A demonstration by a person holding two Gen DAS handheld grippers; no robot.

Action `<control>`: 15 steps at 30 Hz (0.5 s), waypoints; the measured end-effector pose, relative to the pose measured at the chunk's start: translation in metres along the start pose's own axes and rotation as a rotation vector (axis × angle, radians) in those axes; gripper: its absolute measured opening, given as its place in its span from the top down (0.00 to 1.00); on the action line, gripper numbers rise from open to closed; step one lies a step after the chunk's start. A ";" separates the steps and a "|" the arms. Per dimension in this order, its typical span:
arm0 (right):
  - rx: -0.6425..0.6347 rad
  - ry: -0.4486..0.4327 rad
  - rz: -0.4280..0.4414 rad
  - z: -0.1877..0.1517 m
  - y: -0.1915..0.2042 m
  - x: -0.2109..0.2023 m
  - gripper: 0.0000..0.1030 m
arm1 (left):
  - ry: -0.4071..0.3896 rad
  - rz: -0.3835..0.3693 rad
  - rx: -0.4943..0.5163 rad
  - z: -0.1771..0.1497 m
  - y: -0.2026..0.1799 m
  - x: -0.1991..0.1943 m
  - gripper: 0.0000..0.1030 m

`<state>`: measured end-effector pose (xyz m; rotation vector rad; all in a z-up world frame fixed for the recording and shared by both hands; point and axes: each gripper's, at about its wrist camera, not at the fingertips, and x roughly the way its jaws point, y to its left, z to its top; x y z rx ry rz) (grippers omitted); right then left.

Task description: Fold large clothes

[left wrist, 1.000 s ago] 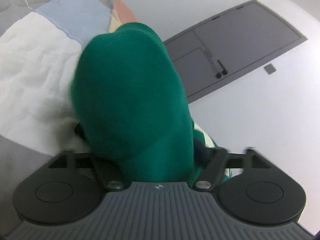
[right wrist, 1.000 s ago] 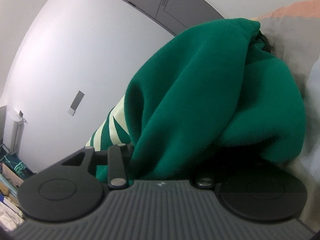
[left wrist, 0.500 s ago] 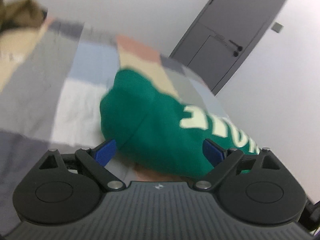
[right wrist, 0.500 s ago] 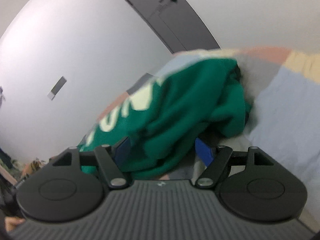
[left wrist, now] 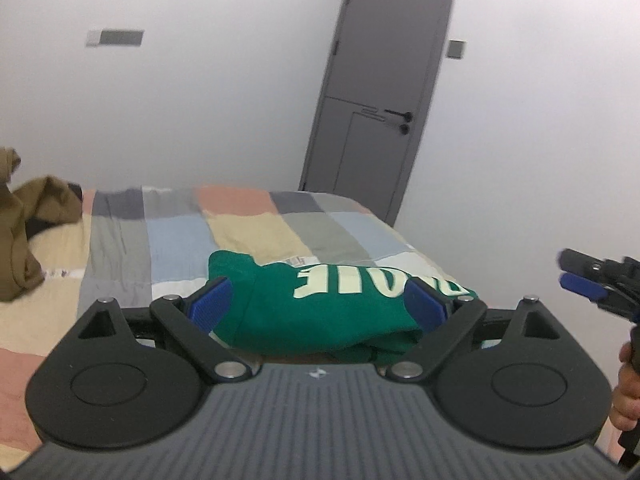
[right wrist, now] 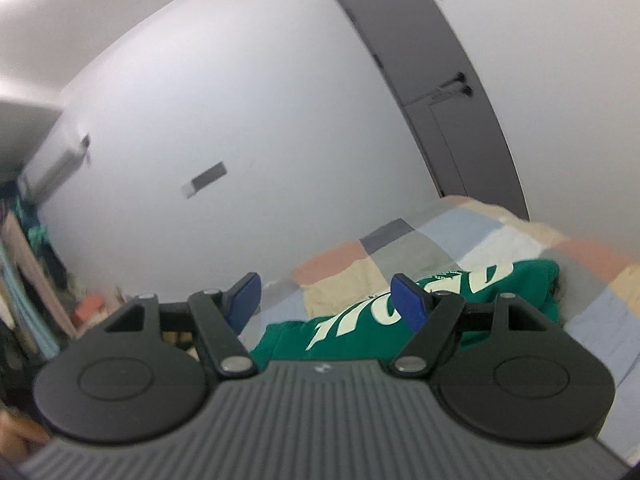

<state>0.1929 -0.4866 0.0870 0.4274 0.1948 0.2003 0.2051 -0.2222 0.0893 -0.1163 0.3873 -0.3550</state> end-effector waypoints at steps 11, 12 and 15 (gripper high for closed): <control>-0.133 0.035 0.014 -0.042 0.056 -0.056 0.28 | -0.026 0.008 0.117 -0.049 -0.017 -0.065 0.07; -0.136 0.035 0.017 -0.048 0.058 -0.060 0.28 | -0.021 0.011 0.118 -0.055 -0.016 -0.065 0.07; -0.162 0.037 0.006 -0.062 0.063 -0.066 0.28 | -0.026 0.035 0.130 -0.072 -0.013 -0.066 0.07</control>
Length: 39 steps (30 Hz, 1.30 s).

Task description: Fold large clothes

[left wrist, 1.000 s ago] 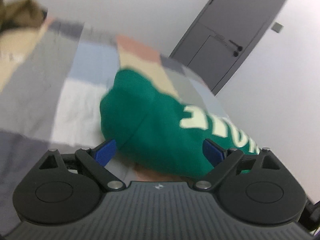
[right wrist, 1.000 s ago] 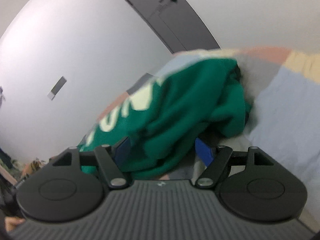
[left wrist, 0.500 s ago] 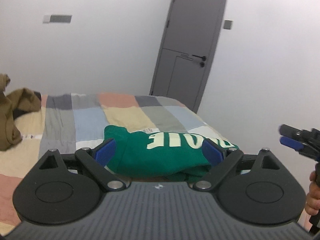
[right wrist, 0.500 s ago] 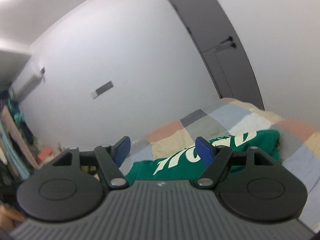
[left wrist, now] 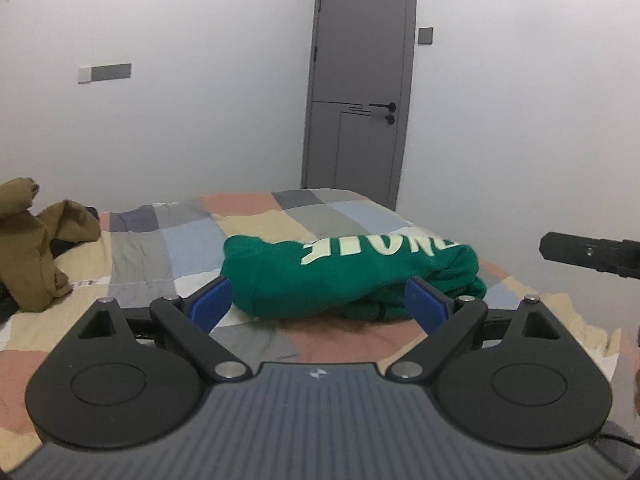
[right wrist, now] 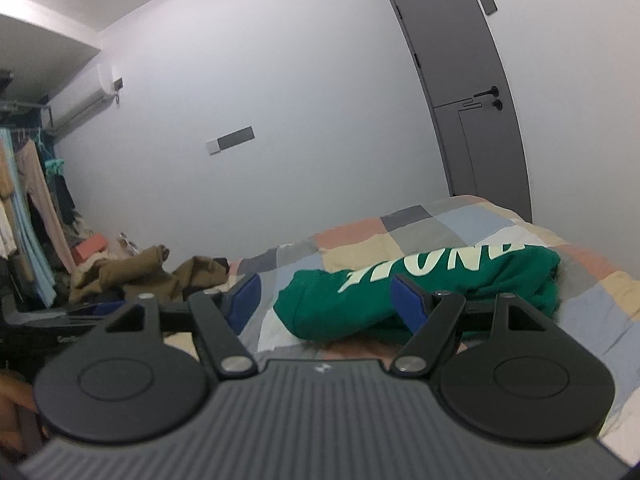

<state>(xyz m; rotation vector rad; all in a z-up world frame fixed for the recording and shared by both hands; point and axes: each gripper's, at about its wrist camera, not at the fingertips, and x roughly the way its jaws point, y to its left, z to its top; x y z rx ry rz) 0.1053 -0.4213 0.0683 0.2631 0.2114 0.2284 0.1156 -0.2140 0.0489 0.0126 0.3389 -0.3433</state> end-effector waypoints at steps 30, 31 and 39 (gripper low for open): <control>-0.053 0.100 -0.160 -0.056 0.013 -0.009 0.28 | -0.004 -0.004 -0.057 -0.046 0.001 -0.030 0.07; -0.053 0.099 -0.164 -0.056 0.013 -0.011 0.28 | -0.003 -0.003 -0.057 -0.046 0.001 -0.030 0.07; -0.052 0.100 -0.172 -0.056 0.010 -0.015 0.28 | 0.001 0.020 -0.054 -0.048 0.000 -0.027 0.07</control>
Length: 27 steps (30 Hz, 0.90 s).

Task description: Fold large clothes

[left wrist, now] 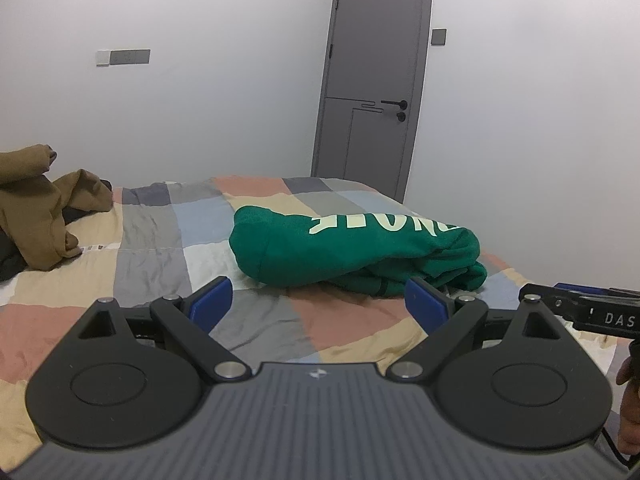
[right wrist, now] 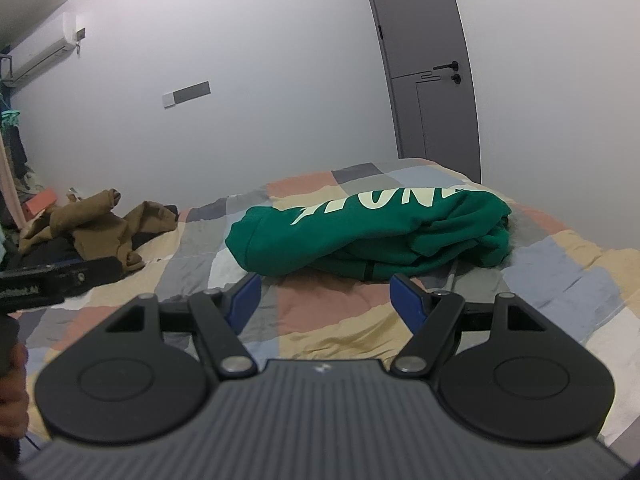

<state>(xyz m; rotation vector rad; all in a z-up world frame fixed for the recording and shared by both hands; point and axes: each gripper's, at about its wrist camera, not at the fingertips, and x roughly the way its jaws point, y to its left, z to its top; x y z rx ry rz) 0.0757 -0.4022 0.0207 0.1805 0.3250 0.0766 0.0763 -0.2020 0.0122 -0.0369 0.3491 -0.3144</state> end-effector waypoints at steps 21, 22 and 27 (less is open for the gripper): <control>-0.027 -0.002 0.012 0.005 0.005 -0.004 0.28 | 0.009 0.014 -0.024 -0.001 0.002 -0.003 0.03; -0.029 -0.001 0.011 0.005 0.005 -0.004 0.28 | 0.011 0.017 -0.026 -0.001 0.002 -0.003 0.02; -0.030 -0.002 -0.019 0.007 0.006 -0.003 0.23 | 0.005 0.035 -0.005 0.000 0.001 -0.005 0.00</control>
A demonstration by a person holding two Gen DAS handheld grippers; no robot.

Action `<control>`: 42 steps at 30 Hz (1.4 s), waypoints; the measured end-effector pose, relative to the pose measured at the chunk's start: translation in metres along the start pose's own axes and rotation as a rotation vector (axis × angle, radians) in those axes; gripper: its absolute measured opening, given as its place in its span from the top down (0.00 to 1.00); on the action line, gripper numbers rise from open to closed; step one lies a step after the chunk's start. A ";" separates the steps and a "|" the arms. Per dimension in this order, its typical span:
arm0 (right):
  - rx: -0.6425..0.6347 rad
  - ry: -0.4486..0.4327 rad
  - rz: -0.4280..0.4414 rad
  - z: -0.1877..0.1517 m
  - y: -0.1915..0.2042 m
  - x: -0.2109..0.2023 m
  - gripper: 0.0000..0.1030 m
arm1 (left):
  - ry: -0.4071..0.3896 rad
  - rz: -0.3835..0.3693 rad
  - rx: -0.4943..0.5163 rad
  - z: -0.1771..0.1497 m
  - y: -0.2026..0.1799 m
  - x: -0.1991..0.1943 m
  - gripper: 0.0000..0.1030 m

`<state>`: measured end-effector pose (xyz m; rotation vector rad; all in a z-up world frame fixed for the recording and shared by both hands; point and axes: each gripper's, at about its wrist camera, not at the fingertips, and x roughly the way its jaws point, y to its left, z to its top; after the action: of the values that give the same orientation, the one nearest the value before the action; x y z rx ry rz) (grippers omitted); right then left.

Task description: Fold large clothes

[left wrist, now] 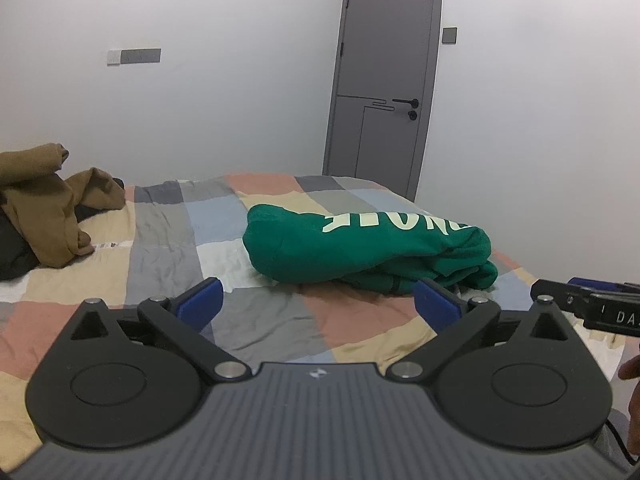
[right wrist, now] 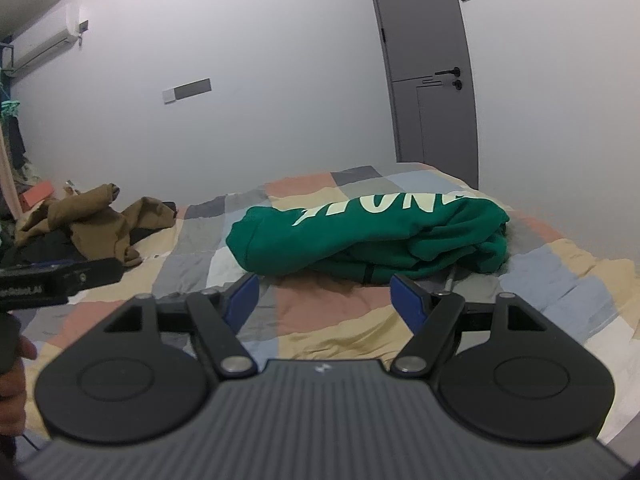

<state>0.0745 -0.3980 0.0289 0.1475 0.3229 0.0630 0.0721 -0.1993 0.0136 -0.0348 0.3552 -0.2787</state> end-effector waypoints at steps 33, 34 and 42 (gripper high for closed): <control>-0.049 0.007 -0.059 0.002 0.009 -0.002 0.00 | 0.024 0.023 0.011 0.006 -0.006 -0.006 0.00; -0.050 0.006 -0.060 0.001 0.010 -0.002 0.00 | 0.030 0.020 0.015 0.006 -0.006 -0.005 0.00; -0.051 0.025 -0.059 -0.001 0.010 -0.003 0.00 | 0.030 0.001 0.007 0.004 -0.006 -0.006 0.00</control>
<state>0.0709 -0.3885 0.0300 0.0867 0.3498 0.0142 0.0666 -0.2039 0.0199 -0.0240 0.3841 -0.2799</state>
